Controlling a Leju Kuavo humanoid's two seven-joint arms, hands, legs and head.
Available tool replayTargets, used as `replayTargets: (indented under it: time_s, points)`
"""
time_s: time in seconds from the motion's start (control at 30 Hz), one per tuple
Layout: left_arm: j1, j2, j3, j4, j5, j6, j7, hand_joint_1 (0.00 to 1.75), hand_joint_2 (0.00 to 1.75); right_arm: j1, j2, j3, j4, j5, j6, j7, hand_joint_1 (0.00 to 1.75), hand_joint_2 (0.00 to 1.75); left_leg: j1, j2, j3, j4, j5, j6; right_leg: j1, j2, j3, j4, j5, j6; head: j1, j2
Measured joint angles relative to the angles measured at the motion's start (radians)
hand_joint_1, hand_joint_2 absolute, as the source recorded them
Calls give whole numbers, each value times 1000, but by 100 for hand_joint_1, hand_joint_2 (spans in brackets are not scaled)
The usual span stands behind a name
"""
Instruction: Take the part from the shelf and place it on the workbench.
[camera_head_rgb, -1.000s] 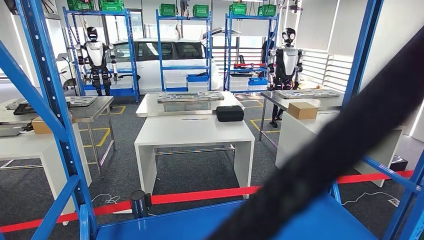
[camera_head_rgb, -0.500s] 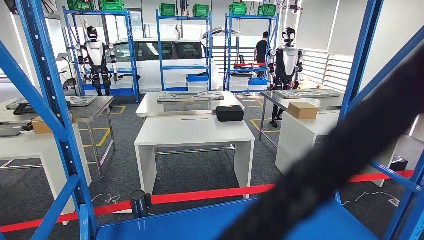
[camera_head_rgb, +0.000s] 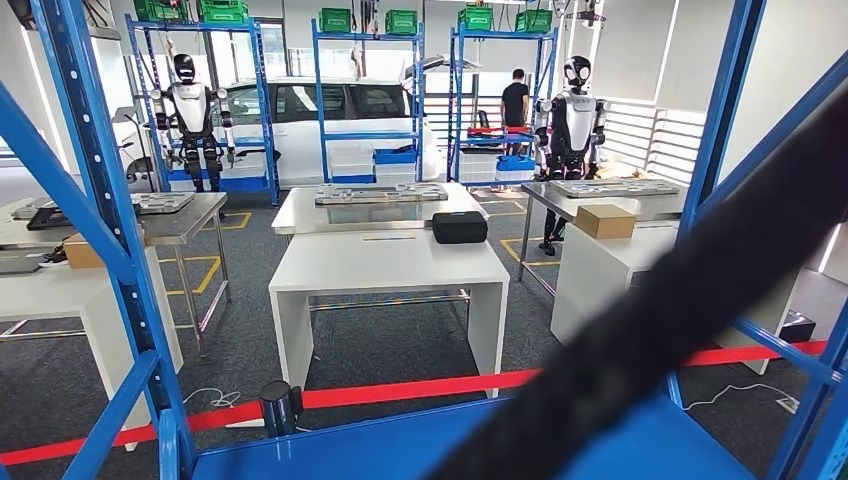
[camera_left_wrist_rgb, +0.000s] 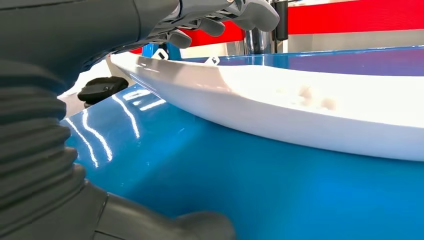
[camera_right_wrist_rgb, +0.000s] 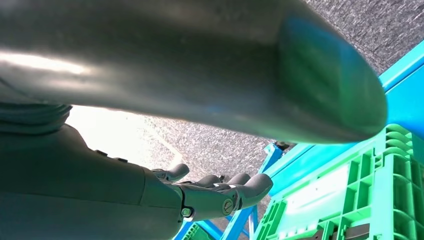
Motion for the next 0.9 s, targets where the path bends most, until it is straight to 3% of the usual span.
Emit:
replayTargets:
  time_s: [0.87, 0.9]
  points:
    - [0, 3, 0, -6, 9, 0, 13, 1, 175, 0, 0, 0, 0, 18, 9, 0, 0, 0, 0, 0, 0, 0, 0, 0, 0, 0, 1, 0, 0, 0, 0, 0]
    - [0, 3, 0, -6, 9, 0, 14, 26, 175, 0, 0, 0, 0, 19, 9, 0, 0, 0, 0, 0, 0, 0, 0, 0, 0, 0, 1, 0, 0, 0, 0, 0]
